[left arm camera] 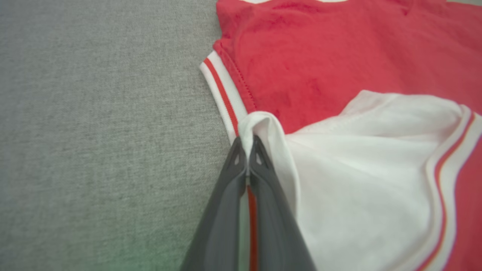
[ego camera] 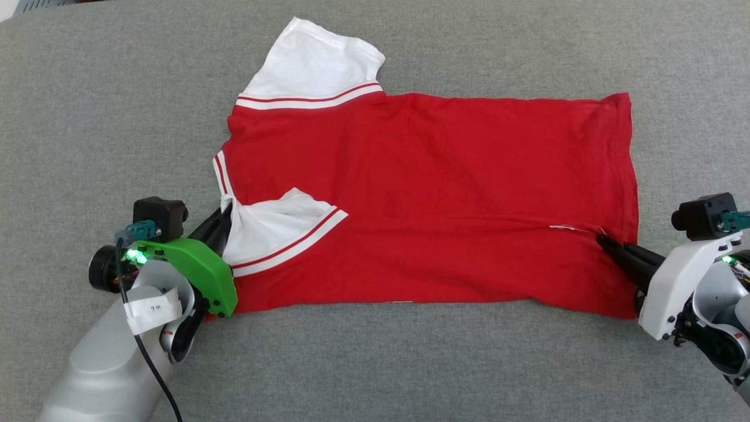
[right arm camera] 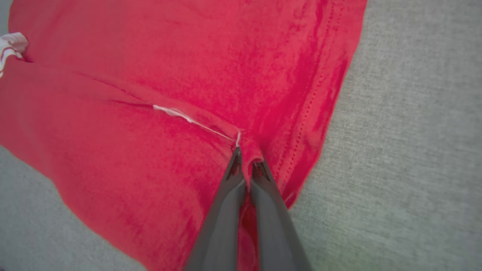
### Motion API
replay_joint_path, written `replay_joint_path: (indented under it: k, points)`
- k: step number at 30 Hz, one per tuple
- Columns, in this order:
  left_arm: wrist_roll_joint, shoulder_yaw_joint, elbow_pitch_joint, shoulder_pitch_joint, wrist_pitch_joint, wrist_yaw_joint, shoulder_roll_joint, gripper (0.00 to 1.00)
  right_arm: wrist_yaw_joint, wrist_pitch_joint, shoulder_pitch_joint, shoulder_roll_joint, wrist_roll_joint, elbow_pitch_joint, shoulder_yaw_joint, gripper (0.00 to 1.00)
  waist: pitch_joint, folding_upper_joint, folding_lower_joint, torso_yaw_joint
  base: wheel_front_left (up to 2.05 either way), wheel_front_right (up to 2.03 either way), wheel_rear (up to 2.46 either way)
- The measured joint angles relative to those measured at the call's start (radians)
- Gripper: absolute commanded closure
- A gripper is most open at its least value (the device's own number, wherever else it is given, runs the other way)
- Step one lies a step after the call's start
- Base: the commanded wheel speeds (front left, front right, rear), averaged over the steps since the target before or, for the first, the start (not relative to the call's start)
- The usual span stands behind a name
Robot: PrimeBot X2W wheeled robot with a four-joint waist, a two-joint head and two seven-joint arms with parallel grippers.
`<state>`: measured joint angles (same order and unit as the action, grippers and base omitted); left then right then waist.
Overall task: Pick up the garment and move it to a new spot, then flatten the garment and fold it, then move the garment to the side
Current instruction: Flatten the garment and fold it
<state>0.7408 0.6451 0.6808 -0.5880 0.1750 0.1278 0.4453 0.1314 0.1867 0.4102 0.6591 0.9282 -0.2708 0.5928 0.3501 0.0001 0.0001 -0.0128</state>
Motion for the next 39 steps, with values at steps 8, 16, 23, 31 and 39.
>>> replay_joint_path:
  k: [8,16,23,31,39]
  points:
    - [0.044,0.073,0.066,-0.033,0.054,0.000,-0.002,0.00,0.000,-0.083,0.000,0.013,0.000,-0.006,0.008,0.00,-0.037,0.0000,0.0000,0.008,0.00,0.00,0.00]
    - [0.032,0.092,0.019,-0.075,0.072,0.000,0.067,0.00,0.000,-0.174,-0.093,0.060,-0.031,0.082,-0.082,0.00,-0.108,0.0000,0.0000,0.027,0.00,0.00,0.00]
    - [0.075,0.156,-0.132,-0.128,-0.153,0.000,0.173,0.00,0.000,-0.164,-0.187,0.057,-0.075,0.165,-0.177,0.00,-0.162,0.0000,0.0000,0.043,0.00,0.00,0.00]
    - [0.317,0.237,-0.305,-0.172,-0.631,0.000,0.260,0.00,0.000,-0.095,-0.241,-0.006,-0.129,0.211,-0.237,0.00,-0.185,0.0000,0.0000,0.052,0.00,0.00,0.00]
    - [0.365,0.307,-0.292,-0.171,-0.809,0.000,0.269,0.00,0.000,-0.035,-0.246,-0.032,-0.144,0.241,-0.257,0.00,-0.184,0.0000,-0.0001,0.037,0.00,0.00,0.00]
